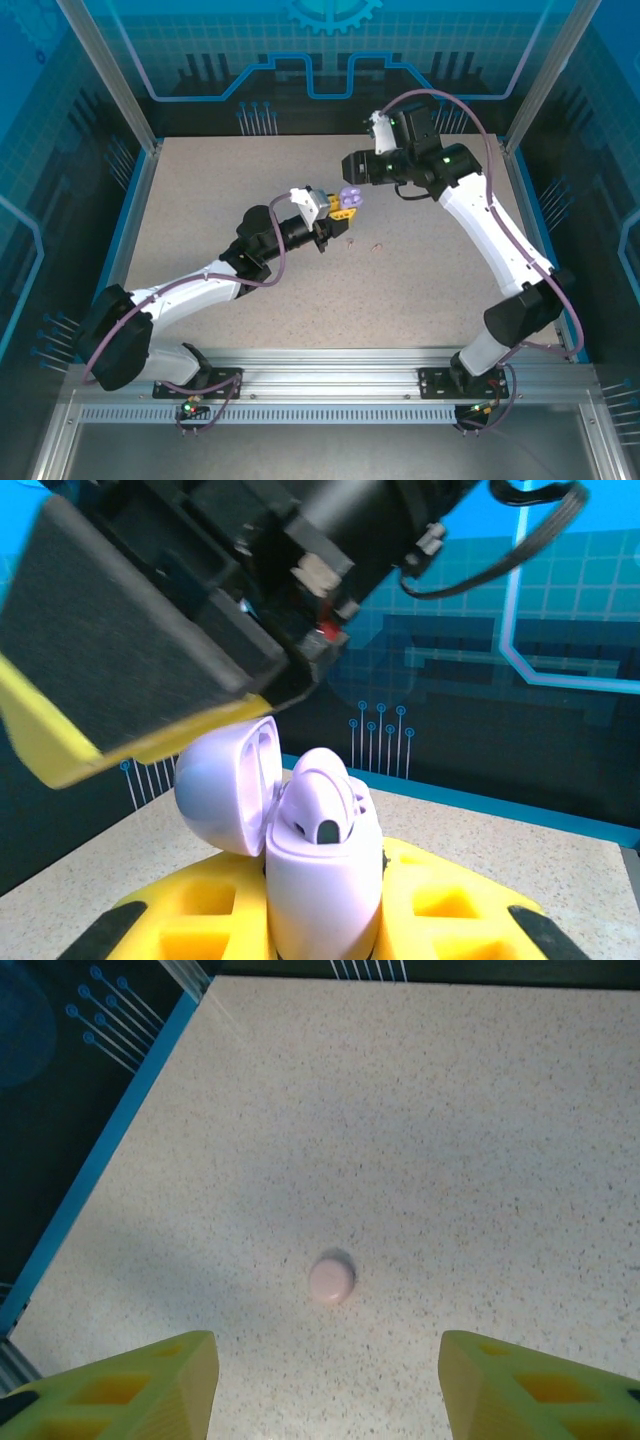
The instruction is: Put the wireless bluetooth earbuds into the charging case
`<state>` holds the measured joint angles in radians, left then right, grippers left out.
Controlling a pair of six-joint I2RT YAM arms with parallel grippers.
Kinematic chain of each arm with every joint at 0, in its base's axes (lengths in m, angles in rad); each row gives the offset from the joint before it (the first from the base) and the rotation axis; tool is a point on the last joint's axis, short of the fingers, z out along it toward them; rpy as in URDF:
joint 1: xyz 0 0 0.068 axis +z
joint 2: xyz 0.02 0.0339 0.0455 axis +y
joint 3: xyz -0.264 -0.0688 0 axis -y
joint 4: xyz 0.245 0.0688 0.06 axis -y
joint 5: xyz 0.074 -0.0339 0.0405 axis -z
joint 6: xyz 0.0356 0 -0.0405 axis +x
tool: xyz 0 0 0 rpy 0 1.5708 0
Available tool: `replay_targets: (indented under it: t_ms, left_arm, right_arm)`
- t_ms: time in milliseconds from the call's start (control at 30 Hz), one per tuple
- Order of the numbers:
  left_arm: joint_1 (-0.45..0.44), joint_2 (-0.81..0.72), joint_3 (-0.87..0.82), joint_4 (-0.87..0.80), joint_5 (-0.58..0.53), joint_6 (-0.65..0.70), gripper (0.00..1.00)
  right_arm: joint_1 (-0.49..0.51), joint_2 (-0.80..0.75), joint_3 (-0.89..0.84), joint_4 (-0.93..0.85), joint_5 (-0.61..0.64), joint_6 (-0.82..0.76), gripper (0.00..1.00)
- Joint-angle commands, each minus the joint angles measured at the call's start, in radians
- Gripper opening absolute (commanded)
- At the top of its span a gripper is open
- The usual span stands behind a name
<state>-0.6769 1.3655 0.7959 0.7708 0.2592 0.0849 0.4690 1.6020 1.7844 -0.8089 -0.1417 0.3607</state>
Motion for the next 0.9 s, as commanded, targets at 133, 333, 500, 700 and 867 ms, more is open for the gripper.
replay_targets:
  t_ms: [133,333,500,700,867]
  left_arm:
    - [0.003,0.034,0.055,-0.008,-0.059,0.014,0.00]
    - [0.009,0.071,0.078,0.002,-0.080,-0.016,0.00]
    - [0.034,0.136,0.118,-0.046,-0.142,-0.128,0.00]
    - [0.111,0.292,0.320,-0.391,-0.141,-0.360,0.00]
    - [0.159,0.501,0.567,-0.696,-0.046,-0.467,0.00]
  right_arm:
    - [0.042,-0.142,-0.135,-0.030,-0.020,-0.016,0.55]
    - [0.046,-0.249,-0.231,-0.011,0.007,0.025,0.55]
    - [-0.030,-0.320,-0.303,0.039,0.131,0.144,0.65]
    - [-0.108,-0.333,-0.411,0.082,0.122,0.238,0.68]
    - [-0.110,-0.336,-0.518,0.133,0.120,0.285,0.68]
